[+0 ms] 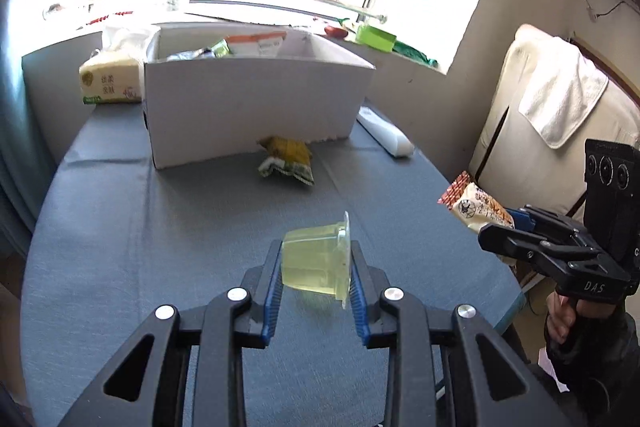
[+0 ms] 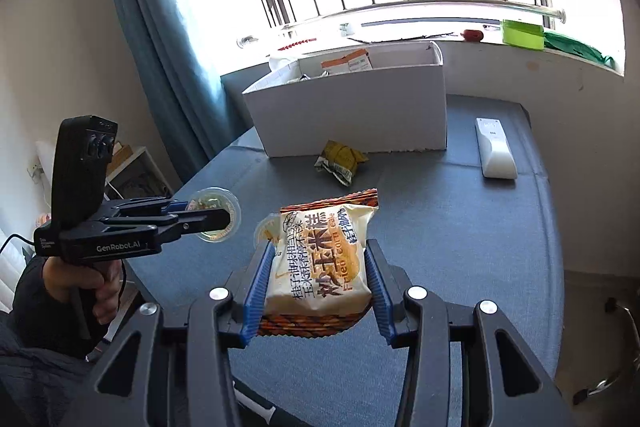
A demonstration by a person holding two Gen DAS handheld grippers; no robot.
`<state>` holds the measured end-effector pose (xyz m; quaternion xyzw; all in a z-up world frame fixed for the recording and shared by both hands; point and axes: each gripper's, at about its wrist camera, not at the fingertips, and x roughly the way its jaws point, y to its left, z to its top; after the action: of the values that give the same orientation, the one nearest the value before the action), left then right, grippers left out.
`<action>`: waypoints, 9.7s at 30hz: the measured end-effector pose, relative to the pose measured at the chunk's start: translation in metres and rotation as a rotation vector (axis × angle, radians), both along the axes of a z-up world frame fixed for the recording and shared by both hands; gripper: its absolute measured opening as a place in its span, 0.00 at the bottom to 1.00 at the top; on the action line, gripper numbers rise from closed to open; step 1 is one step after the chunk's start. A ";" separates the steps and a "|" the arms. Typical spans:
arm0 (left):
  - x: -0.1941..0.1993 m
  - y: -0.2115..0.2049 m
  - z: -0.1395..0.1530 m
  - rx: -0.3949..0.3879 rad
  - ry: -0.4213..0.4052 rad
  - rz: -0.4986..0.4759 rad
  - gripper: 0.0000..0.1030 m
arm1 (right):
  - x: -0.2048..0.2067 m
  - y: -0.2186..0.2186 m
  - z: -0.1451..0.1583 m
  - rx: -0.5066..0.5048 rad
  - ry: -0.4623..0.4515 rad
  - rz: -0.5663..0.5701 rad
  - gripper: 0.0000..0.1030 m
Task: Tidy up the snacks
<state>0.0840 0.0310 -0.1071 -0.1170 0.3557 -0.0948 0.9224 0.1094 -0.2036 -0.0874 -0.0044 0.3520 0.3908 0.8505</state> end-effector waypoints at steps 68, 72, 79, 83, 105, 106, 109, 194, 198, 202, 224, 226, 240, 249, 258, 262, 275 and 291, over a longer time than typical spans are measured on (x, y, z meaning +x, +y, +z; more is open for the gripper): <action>-0.036 -0.003 0.017 0.047 -0.122 0.024 1.00 | 0.011 -0.016 -0.010 0.104 0.066 -0.187 1.00; -0.033 -0.011 0.011 0.056 -0.105 0.002 1.00 | 0.027 0.022 -0.016 0.008 0.039 -0.106 1.00; -0.026 -0.010 0.002 0.054 -0.074 -0.005 1.00 | 0.090 0.102 -0.025 -0.132 0.019 0.004 1.00; -0.025 -0.007 -0.004 0.056 -0.051 -0.005 1.00 | 0.123 0.142 -0.040 -0.233 0.019 0.026 1.00; 0.019 -0.019 -0.038 0.139 0.096 -0.098 1.00 | 0.112 0.105 -0.024 -0.175 0.059 0.046 0.35; 0.025 -0.021 -0.042 0.151 0.106 -0.113 1.00 | 0.105 0.095 -0.017 -0.152 0.057 0.037 0.35; 0.041 -0.028 -0.052 0.188 0.146 -0.138 0.99 | 0.086 0.065 0.001 -0.074 0.054 0.004 0.35; -0.046 -0.009 0.130 0.130 -0.218 0.202 1.00 | -0.026 0.011 0.127 0.013 -0.244 -0.276 1.00; -0.066 -0.015 0.125 0.147 -0.210 0.199 1.00 | -0.053 0.005 0.122 0.006 -0.234 -0.273 1.00; -0.074 -0.022 0.128 0.154 -0.218 0.189 1.00 | -0.061 0.002 0.124 0.003 -0.243 -0.274 1.00; -0.069 -0.028 0.131 0.170 -0.218 0.180 1.00 | -0.060 0.005 0.122 -0.008 -0.235 -0.269 1.00; -0.069 -0.028 0.130 0.171 -0.217 0.180 1.00 | -0.060 0.005 0.122 -0.007 -0.235 -0.268 1.00; -0.069 -0.030 0.131 0.175 -0.216 0.167 1.00 | -0.063 0.006 0.120 -0.017 -0.226 -0.260 1.00; -0.069 -0.029 0.131 0.176 -0.213 0.173 1.00 | -0.062 0.006 0.120 -0.014 -0.221 -0.256 1.00; -0.069 -0.029 0.129 0.176 -0.210 0.169 1.00 | -0.060 0.003 0.121 -0.005 -0.218 -0.260 1.00; -0.069 -0.029 0.128 0.178 -0.206 0.166 1.00 | -0.060 0.003 0.120 -0.006 -0.215 -0.259 1.00; -0.067 -0.030 0.126 0.178 -0.197 0.164 1.00 | -0.060 0.003 0.119 -0.011 -0.215 -0.258 1.00; -0.067 -0.031 0.124 0.177 -0.190 0.162 1.00 | -0.060 0.003 0.119 -0.013 -0.214 -0.258 1.00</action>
<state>0.0170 -0.0001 0.0170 -0.0541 0.2634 0.0011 0.9632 0.0491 -0.2002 0.0315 -0.0063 0.2597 0.2732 0.9262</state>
